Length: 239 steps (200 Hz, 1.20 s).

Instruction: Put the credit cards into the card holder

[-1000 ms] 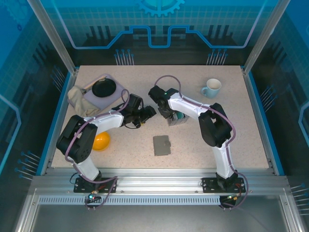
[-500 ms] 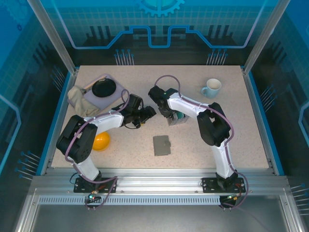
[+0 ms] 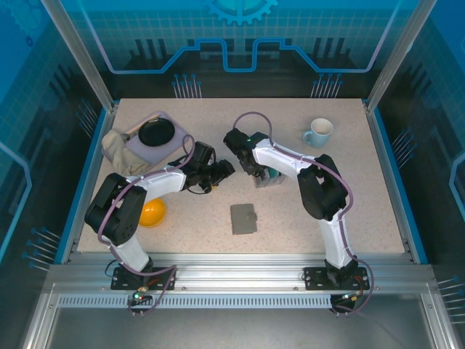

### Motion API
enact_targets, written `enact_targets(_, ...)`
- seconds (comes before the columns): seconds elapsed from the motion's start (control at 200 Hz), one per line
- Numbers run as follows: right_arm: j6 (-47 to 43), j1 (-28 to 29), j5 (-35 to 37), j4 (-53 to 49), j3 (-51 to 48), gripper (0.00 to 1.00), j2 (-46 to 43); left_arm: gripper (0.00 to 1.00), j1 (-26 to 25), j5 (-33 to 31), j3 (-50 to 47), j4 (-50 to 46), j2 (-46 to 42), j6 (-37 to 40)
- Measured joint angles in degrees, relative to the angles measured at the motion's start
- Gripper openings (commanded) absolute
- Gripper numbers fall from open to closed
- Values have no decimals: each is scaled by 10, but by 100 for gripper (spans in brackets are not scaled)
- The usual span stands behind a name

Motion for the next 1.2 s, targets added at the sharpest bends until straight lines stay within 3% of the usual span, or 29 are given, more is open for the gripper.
enact_targets(0.525,0,-1,-10,-7,0,6,-18,78,0,0,0,0,0,0)
enact_targets(0.76,12,-7,-69,-18,0,0,-63,77,0,5,-1,2,-1,0)
enact_targets(0.955,35,-28,-173,3,-47,0,-161,76,0,38,-25,43,-40,0)
enact_targets(1.195,131,-151,-440,145,-213,0,-346,76,0,131,-43,174,-81,-23)
